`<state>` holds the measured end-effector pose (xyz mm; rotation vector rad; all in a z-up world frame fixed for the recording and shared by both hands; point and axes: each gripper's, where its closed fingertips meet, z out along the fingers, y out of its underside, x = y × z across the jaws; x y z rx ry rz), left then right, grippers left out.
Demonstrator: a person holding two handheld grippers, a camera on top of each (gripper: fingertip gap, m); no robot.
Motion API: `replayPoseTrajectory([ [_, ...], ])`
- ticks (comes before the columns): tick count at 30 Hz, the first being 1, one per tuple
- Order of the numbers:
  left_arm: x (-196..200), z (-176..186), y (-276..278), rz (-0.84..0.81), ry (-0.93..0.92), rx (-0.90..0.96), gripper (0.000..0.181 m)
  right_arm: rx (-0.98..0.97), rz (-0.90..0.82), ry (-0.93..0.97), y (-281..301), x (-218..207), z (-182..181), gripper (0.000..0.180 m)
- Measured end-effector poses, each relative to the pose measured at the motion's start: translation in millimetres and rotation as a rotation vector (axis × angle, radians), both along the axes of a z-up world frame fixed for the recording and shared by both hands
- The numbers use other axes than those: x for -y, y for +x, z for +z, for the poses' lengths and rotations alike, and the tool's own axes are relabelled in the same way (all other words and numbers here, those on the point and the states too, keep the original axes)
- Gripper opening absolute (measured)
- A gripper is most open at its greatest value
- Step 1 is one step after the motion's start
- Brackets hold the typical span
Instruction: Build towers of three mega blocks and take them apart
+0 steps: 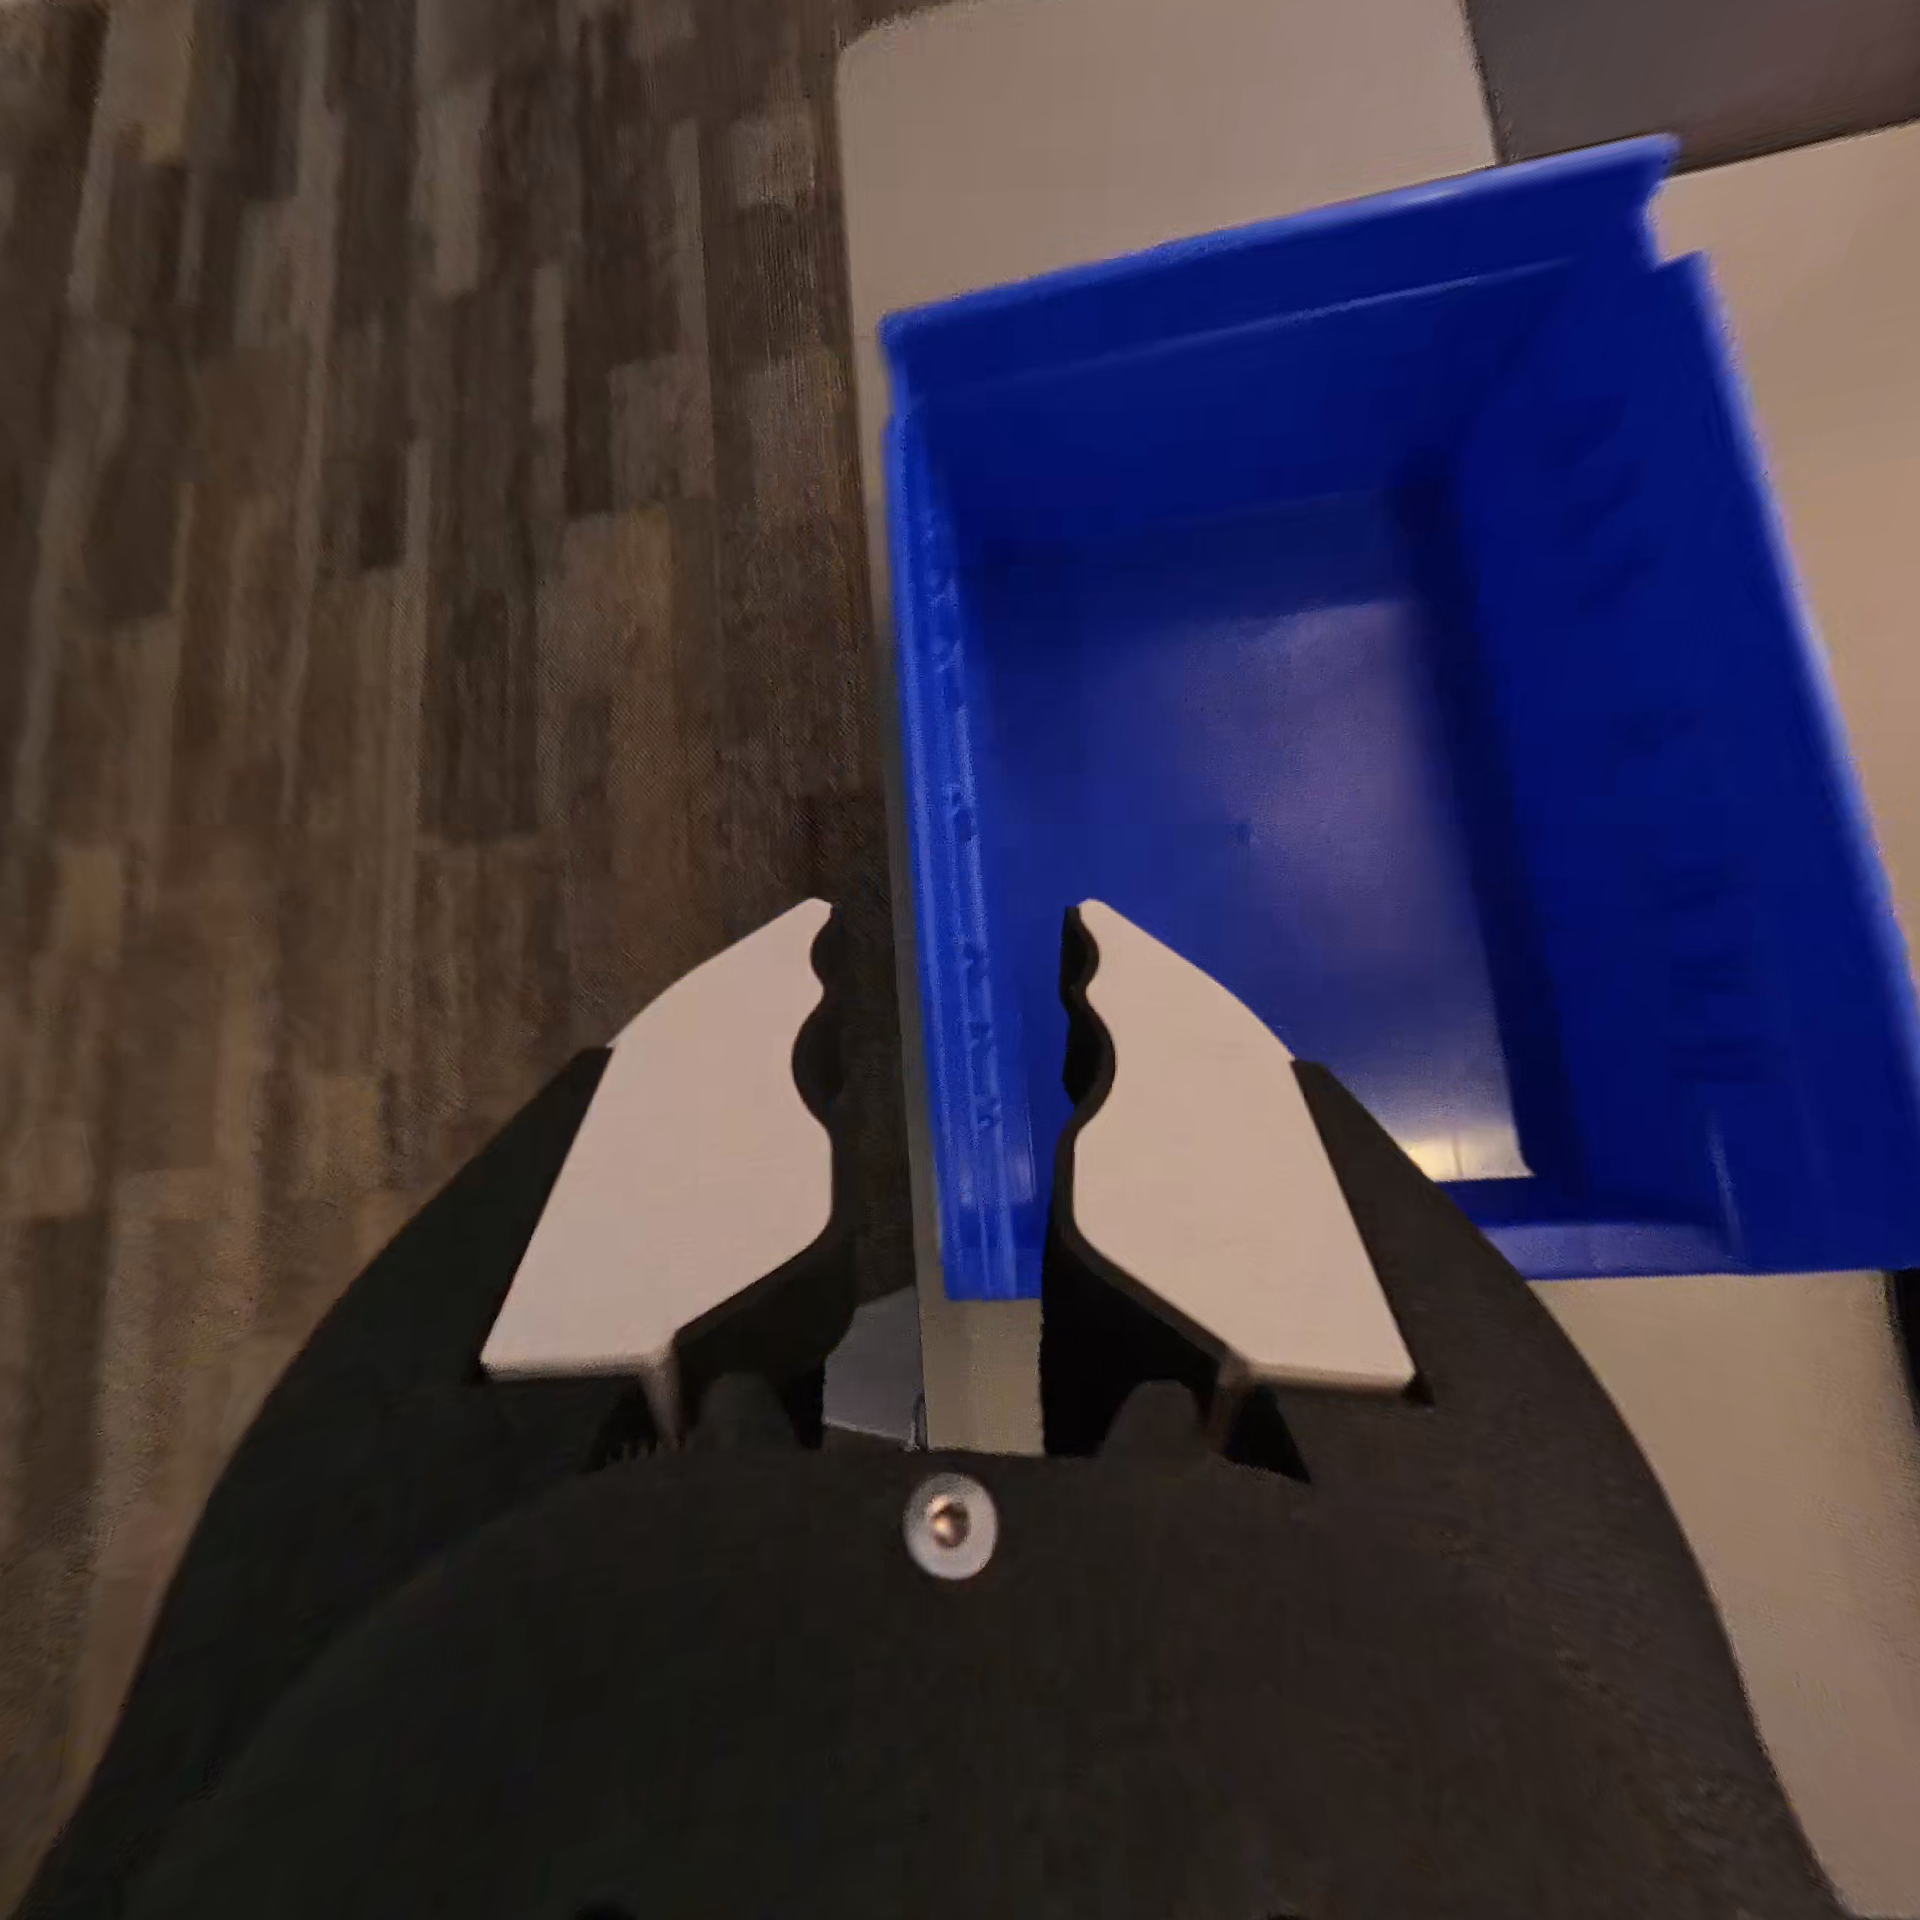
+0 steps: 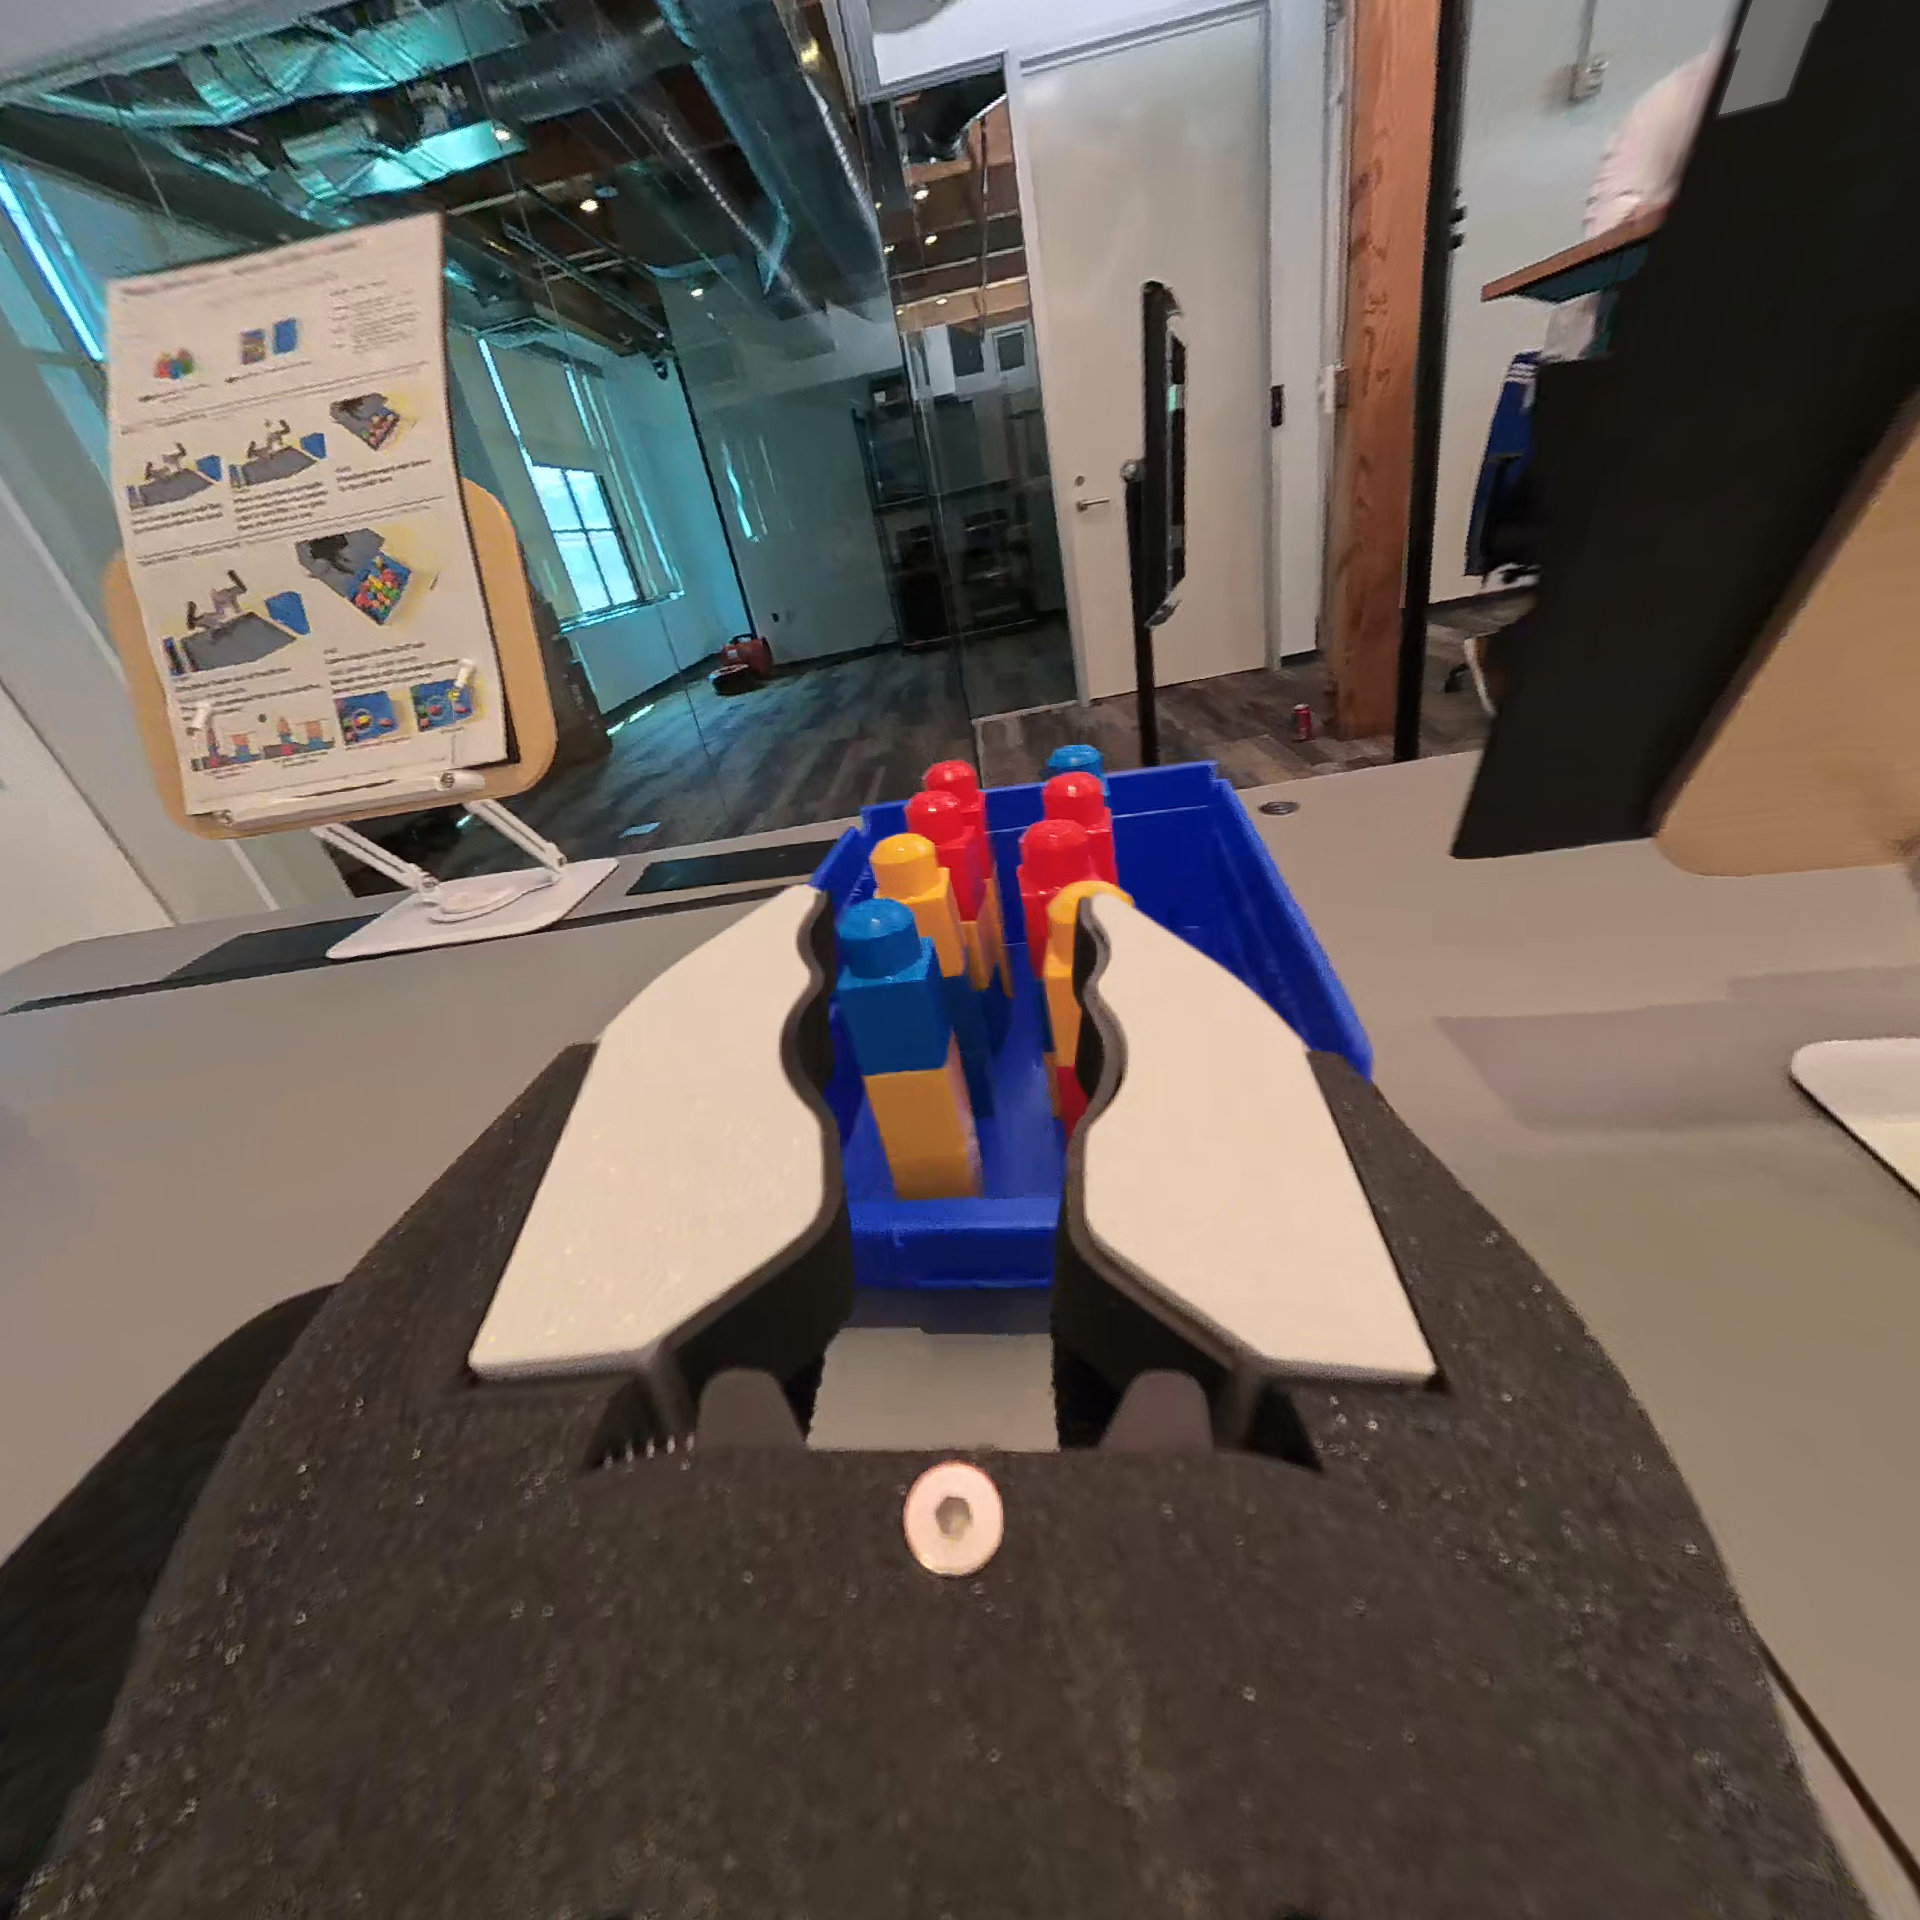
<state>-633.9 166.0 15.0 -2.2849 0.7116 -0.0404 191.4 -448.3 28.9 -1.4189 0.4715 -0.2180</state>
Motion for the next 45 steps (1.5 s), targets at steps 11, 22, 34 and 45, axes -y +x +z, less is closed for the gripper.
replayPoseTrajectory([
  [11, 1.3, -76.8, -17.6, 0.021, -0.259, 0.163, 0.041, 0.071, 0.136, -0.055, -57.9, -69.7, 48.9, 0.041],
  [22, 4.6, -122.1, -15.6, 0.113, -0.431, -0.136, 0.015, 0.034, 0.14, -0.14, -72.5, -54.8, 21.4, 0.041],
  [34, 21.5, -123.0, 61.7, -0.061, -0.564, -0.039, 0.007, -0.068, 0.152, -0.128, -50.2, -19.9, -21.4, 0.04],
  [45, 64.1, -125.6, 200.3, -0.193, -0.523, -0.115, 0.008, -0.181, 0.184, -0.145, -25.8, -16.5, -57.7, 0.039],
])
